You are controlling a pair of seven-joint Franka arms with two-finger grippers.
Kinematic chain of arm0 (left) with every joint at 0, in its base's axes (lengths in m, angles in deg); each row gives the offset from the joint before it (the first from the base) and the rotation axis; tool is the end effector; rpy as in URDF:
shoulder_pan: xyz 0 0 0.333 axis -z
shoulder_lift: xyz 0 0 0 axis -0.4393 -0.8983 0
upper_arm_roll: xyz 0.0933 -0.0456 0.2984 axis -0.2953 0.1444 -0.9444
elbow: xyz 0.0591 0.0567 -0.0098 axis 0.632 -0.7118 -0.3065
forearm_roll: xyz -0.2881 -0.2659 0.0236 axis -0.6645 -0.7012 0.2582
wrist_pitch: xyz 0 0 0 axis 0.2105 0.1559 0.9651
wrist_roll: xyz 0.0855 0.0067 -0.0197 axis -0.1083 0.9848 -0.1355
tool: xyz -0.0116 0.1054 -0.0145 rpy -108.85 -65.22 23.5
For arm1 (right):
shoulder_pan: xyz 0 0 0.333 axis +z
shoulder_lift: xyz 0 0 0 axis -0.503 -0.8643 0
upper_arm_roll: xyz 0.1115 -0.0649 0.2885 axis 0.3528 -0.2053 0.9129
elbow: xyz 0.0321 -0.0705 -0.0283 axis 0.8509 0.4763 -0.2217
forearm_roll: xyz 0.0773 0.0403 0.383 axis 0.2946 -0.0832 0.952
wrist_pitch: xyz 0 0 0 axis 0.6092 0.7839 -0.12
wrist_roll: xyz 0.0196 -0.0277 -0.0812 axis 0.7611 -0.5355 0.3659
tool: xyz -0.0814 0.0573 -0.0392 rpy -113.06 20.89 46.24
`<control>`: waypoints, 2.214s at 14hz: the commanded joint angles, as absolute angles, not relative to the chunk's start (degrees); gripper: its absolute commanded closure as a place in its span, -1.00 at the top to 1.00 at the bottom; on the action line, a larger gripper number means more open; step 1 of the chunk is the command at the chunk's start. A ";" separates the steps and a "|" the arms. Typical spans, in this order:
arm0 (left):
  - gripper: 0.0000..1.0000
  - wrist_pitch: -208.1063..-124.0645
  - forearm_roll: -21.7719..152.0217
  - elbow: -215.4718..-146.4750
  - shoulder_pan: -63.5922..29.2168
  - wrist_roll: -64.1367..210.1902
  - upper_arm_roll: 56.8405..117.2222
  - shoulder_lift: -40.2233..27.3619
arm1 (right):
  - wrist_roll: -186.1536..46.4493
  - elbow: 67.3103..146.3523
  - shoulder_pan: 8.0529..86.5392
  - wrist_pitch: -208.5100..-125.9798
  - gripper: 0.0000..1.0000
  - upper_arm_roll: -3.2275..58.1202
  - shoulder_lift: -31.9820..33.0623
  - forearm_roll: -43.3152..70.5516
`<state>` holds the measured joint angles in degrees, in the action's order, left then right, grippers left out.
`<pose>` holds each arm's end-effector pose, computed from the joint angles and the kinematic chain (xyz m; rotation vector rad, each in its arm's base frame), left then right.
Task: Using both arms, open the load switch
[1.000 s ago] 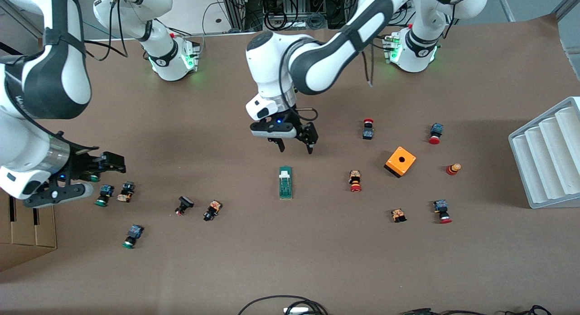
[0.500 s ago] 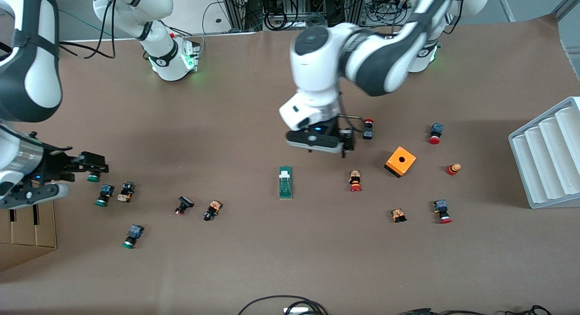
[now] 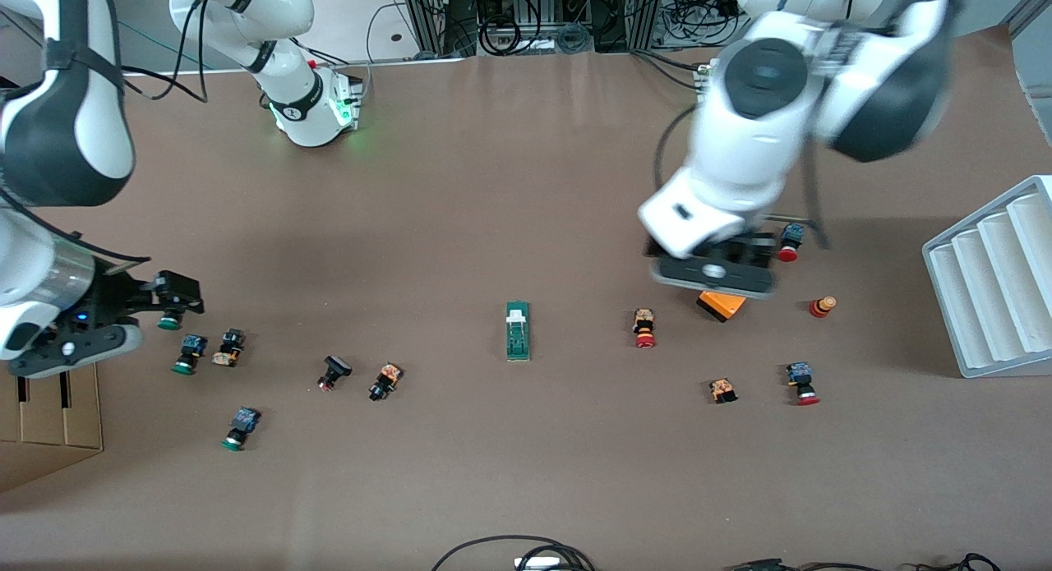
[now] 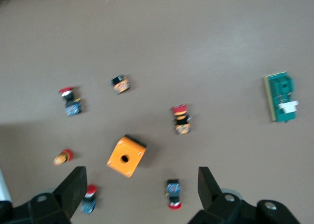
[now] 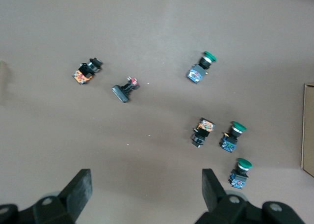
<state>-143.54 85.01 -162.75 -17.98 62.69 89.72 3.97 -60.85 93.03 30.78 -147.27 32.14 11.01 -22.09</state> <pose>0.5768 -0.2657 0.5539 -3.0271 0.3328 -0.0273 0.6267 0.0010 0.5392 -3.0946 -0.3724 0.0682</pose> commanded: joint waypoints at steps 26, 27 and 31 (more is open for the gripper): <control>1.00 -146.05 72.36 -180.49 -23.60 78.77 68.88 20.07 | -61.26 99.39 32.13 -148.39 1.00 30.87 17.33 -23.40; 1.00 -145.78 72.36 -180.40 -23.60 78.69 68.88 20.07 | -62.13 99.39 31.87 -148.57 1.00 30.70 17.06 -23.32; 1.00 -145.87 72.36 -179.79 -23.69 78.77 68.88 19.81 | -68.90 99.39 31.60 -148.57 1.00 30.61 16.80 -23.32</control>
<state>-146.49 72.64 -180.50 -24.36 79.01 69.59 19.47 -66.54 99.18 31.60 -147.86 30.53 16.54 -22.35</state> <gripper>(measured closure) 0.000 0.000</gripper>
